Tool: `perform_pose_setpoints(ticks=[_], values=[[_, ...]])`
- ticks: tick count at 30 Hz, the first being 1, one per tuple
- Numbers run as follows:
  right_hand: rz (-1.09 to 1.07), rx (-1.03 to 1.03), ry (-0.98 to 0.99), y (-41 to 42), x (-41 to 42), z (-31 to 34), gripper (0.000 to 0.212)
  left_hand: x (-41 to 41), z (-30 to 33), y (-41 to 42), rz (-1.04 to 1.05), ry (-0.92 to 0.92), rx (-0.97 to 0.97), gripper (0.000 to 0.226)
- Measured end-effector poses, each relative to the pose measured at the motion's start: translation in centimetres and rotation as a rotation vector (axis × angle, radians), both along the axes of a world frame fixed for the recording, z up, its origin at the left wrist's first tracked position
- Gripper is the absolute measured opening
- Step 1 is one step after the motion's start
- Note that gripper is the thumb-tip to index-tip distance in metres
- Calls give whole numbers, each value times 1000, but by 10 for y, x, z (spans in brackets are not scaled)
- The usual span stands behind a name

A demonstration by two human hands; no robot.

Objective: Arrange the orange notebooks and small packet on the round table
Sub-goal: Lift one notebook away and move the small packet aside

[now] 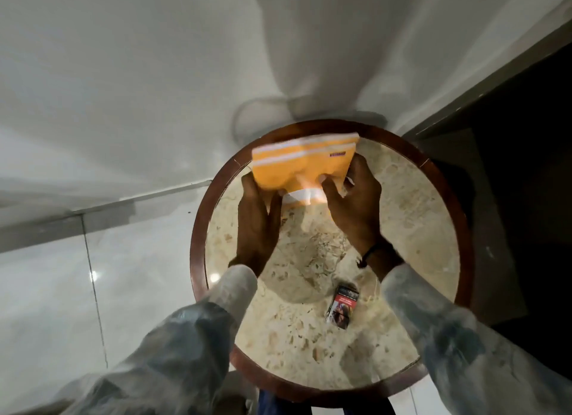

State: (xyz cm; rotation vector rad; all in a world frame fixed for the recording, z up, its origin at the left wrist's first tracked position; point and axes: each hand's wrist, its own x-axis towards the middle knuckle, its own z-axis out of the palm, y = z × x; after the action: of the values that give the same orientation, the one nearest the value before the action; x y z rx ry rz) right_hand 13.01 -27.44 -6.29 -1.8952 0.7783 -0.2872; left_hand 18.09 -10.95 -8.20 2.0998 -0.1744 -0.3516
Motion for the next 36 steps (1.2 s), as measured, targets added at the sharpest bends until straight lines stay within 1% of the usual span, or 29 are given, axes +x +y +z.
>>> perform_pose_setpoints(ticks=[1, 2, 5, 8, 9, 11, 13, 15, 17, 19, 20, 21, 22, 23, 25, 27, 29, 31, 33, 36], values=[[5, -59, -64, 7, -9, 0, 40, -10, -1, 2, 47, -8, -7, 25], [16, -100, -87, 14, -18, -1, 39, -19, -2, 3, 72, 8, -7, 25], [30, -90, 14, 26, -32, -6, 44, -34, -8, 5, 67, 103, 17, 37], [33, -116, 69, 24, -29, -3, 45, -27, -9, 6, 48, 81, -14, 47], [36, -142, 114, 21, -25, -1, 45, -23, -13, 7, 43, 59, 4, 48], [37, -173, 262, 16, -16, 1, 42, -18, -19, 10, 47, 27, 117, 48], [61, -170, 426, 13, -7, -2, 39, -13, -22, 8, 67, 73, 211, 45], [84, -127, 537, 12, 1, -5, 37, -8, -24, 5, 77, 144, 253, 42], [94, -102, 552, 11, 7, -7, 29, -4, -23, 3, 80, 205, 278, 40], [78, -105, 529, 8, 8, -7, 17, -3, -21, 0, 62, 214, 394, 49], [63, -111, 521, 6, 6, -6, 20, -4, -20, 0, 39, 182, 480, 59], [41, -110, 523, 4, 0, -4, 31, -6, -17, -1, 13, 135, 543, 69], [21, -103, 525, 3, -9, 0, 42, -8, -15, -2, -20, 78, 564, 77], [11, -99, 524, 4, -21, 4, 47, -8, -12, -5, -77, 21, 556, 80], [17, -91, 553, 12, -53, 10, 47, -8, -13, -12, -266, -61, 529, 81], [9, -53, 629, 28, -93, 13, 50, -8, -19, -19, -453, -87, 534, 83], [-19, -19, 707, 46, -127, 14, 58, -8, -30, -23, -569, -92, 611, 86], [-24, 12, 775, 66, -153, 12, 67, -11, -41, -21, -595, -110, 671, 87], [-22, 47, 851, 79, -164, 6, 77, -11, -47, -22, -596, -103, 690, 89], [-30, 70, 884, 81, -162, -2, 76, -8, -49, -22, -605, -87, 697, 89]])
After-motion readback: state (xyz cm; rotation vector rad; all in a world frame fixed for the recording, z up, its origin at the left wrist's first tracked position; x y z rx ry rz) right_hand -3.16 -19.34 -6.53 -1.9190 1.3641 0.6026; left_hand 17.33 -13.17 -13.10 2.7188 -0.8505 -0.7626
